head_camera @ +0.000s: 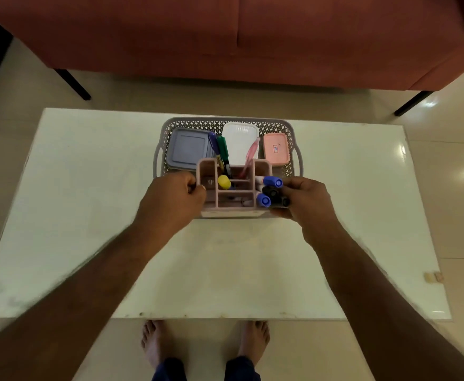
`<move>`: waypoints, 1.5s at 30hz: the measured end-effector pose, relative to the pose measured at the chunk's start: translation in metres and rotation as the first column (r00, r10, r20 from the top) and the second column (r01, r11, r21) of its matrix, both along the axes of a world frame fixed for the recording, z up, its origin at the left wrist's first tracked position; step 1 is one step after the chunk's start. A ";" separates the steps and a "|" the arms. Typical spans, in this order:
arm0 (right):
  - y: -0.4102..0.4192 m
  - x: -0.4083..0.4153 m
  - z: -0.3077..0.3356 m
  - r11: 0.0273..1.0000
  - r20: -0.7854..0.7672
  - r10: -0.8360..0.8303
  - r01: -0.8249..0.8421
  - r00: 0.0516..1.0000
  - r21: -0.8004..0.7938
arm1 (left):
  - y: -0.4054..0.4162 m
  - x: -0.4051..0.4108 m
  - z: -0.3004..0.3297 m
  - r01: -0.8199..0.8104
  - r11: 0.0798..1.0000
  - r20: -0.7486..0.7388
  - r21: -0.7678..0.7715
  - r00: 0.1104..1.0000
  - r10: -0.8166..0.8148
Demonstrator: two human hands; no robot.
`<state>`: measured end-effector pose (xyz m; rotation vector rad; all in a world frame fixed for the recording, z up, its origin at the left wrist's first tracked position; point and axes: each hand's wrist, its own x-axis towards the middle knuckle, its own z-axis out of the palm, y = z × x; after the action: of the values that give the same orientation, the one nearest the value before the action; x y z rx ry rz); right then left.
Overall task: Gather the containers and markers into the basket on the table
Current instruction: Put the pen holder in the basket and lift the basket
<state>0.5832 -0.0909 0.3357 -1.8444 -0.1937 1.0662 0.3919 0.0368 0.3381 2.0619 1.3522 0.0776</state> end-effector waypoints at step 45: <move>0.022 0.069 -0.063 0.885 0.520 0.359 -0.106 0.775 -0.453 | 0.092 -0.044 -0.069 -0.202 0.978 -0.032 -0.051 0.979 0.201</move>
<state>0.6525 -0.0687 0.2730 -2.5581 -0.6374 0.6795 0.3480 0.1283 0.2689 1.8818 1.5598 0.1005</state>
